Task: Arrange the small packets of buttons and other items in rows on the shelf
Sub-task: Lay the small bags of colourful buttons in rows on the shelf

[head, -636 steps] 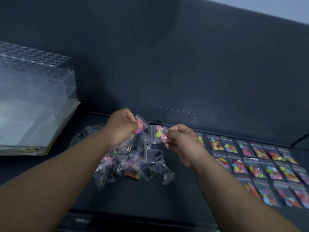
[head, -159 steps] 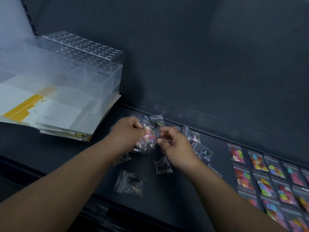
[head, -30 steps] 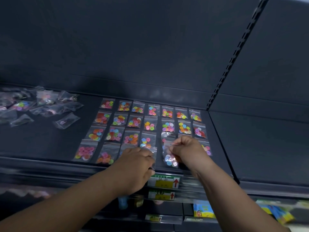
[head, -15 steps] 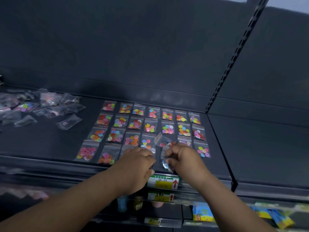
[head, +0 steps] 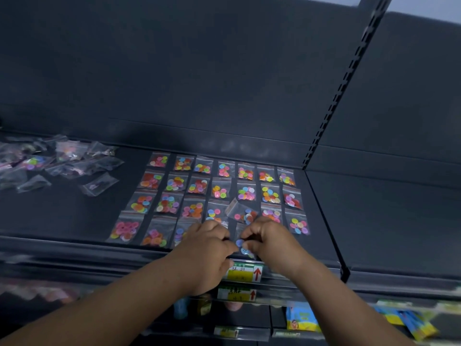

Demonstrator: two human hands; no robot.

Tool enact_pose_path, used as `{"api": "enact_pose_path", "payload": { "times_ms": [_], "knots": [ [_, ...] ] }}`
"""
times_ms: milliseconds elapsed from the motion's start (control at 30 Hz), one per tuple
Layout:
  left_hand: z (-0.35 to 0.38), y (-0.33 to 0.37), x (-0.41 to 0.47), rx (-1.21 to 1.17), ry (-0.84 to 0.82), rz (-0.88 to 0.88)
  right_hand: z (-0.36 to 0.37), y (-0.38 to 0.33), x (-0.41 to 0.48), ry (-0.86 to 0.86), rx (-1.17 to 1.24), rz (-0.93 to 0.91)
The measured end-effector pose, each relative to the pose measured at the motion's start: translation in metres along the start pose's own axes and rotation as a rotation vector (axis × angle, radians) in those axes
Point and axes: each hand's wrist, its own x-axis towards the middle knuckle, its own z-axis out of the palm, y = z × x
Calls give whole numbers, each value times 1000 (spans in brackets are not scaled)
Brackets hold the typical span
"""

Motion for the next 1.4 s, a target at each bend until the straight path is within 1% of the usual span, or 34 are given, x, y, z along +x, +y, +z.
{"api": "enact_pose_path", "payload": {
  "times_ms": [167, 367, 433, 467, 533, 600, 700, 800, 933, 1200, 1400],
  "knots": [
    [-6, 1, 1, -9, 34, -7, -2, 1, 1, -13, -8, 2],
    [-5, 3, 3, 27, 7, 32, -4, 3, 0, -39, -9, -4],
    [-9, 3, 6, 12, 16, 20, -3, 4, 0, -3, -6, -2],
    [-11, 3, 7, -4, 27, 8, -3, 4, 0, 44, -21, -11],
    [-14, 3, 10, -35, 47, -27, -3, 6, 4, 152, -118, -52],
    [-17, 3, 12, -57, 47, -75, -4, 6, 9, 177, -236, -88],
    [-20, 0, 15, -83, 50, -144, -9, 2, 19, 72, -361, -106],
    [-21, -6, 18, -75, 53, -178, -6, 2, 28, -13, -464, -124],
    [-21, -12, 19, -74, 45, -198, -3, 2, 34, -2, -483, -116],
    [-22, -17, 18, -91, 63, -190, -7, -6, 42, -40, -456, -33],
    [-21, -22, 17, -94, 87, -200, -7, -8, 41, -37, -464, -33]
  ]
}}
